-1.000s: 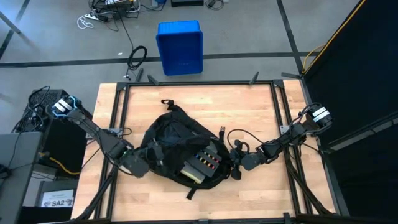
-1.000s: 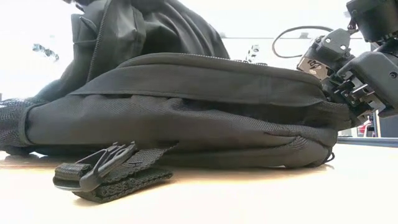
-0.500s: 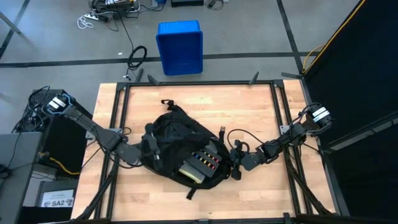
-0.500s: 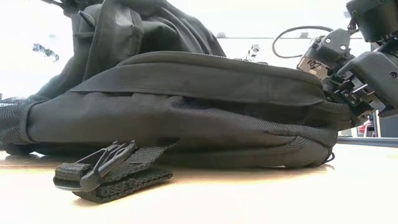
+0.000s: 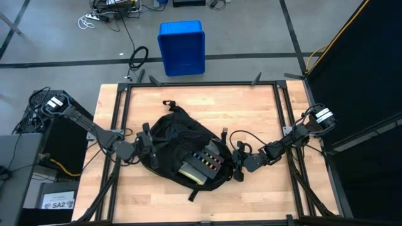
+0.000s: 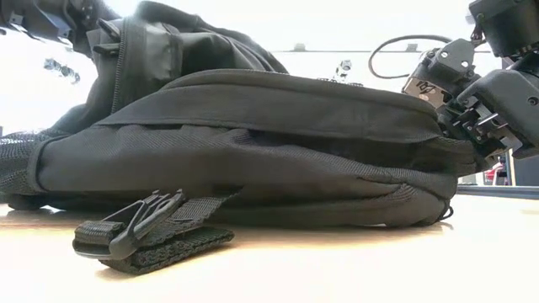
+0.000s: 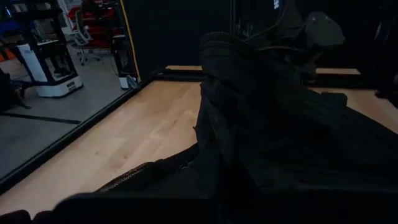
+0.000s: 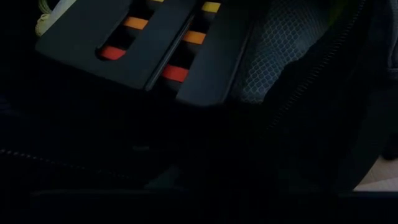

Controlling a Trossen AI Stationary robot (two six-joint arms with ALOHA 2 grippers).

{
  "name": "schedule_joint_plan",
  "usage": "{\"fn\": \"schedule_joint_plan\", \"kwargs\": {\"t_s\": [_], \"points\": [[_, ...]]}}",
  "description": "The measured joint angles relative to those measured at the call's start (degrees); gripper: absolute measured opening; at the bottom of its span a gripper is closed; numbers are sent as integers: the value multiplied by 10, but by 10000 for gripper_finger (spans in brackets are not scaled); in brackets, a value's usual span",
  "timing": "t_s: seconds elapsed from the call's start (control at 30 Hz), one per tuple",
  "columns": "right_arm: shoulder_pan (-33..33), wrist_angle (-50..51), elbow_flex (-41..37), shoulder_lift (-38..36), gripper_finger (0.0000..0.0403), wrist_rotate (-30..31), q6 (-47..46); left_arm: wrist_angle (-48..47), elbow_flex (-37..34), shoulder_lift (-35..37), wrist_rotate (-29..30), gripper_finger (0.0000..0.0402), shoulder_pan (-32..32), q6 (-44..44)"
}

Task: Unpack backpack
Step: Open the black backpack

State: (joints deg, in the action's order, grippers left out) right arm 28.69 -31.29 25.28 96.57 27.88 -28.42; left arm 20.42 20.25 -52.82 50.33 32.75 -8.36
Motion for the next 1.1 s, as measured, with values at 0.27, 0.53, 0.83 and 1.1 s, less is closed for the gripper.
{"fn": "schedule_joint_plan", "kwargs": {"t_s": [0.27,0.53,0.83,1.1], "points": [[0,0,0,0,65,0,0,25,0,0,3,32,-2,2],[0,-10,0,0,65,0,0,25,0,0,9,71,-2,-13],[0,-12,0,0,71,0,0,45,2,0,38,138,-2,25],[0,-12,0,0,71,0,-4,45,36,10,42,158,-2,75]]}}
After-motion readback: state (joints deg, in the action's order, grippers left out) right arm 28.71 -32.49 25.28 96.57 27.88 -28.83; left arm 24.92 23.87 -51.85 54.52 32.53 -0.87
